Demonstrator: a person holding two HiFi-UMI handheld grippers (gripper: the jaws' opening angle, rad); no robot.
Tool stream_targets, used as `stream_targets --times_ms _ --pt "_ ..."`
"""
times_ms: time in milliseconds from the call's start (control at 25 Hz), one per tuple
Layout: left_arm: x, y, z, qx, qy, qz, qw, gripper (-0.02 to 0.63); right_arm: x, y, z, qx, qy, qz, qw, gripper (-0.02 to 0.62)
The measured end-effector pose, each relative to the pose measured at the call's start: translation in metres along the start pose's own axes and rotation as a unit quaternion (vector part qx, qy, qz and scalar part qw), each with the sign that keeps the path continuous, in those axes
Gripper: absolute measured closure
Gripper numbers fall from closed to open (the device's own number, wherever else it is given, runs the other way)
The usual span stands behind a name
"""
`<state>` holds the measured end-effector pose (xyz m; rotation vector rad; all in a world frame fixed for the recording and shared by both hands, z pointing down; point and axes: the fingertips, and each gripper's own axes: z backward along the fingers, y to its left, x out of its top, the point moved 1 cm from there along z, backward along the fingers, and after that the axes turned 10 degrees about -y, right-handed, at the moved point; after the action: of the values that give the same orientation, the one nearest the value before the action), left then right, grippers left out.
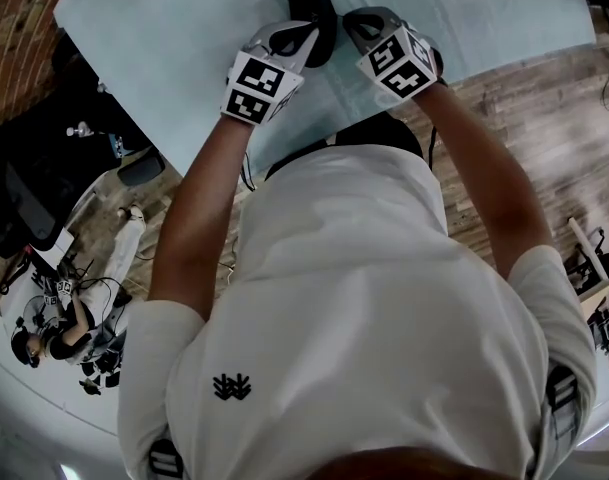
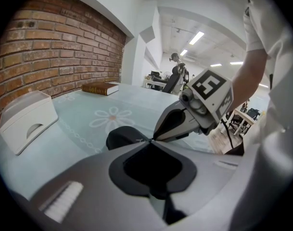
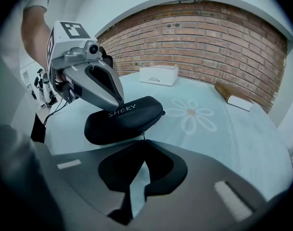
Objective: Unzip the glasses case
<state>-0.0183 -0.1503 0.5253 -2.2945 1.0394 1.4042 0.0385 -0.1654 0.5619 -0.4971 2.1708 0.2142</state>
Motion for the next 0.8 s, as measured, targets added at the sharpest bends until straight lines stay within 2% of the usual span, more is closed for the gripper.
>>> stream_targets --times_ms 800 --pt "0.004 0.003 0.0 -0.003 -0.003 0.031 0.9995 0.552 0.03 -0.037 -0.026 0.044 0.004 0.059 0.997 0.594"
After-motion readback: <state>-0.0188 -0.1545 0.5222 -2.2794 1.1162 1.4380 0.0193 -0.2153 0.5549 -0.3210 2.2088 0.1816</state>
